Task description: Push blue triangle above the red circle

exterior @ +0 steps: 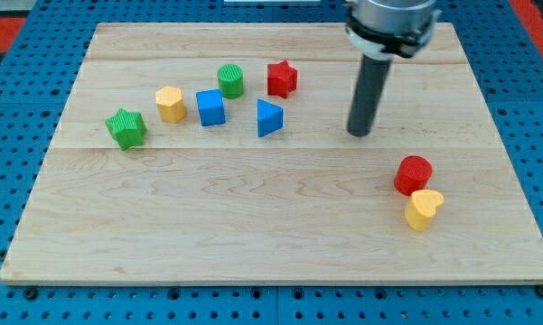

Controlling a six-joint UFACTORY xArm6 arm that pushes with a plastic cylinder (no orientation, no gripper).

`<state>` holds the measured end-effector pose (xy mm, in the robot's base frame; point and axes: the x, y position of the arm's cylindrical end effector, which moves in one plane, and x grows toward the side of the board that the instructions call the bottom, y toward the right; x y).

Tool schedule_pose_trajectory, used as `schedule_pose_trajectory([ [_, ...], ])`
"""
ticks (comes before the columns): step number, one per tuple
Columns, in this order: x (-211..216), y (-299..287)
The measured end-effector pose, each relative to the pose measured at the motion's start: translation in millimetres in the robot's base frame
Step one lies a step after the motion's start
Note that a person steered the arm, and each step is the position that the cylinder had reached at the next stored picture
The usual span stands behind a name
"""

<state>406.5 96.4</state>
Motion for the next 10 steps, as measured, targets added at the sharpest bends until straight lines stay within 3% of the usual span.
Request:
schedule_pose_trajectory([
  [1,33,-13],
  [2,63,-63],
  [3,45,-138],
  [4,20,-138],
  [5,-16,-124],
  [6,-25,-121],
  [7,-31,-54],
  [10,-30,26],
])
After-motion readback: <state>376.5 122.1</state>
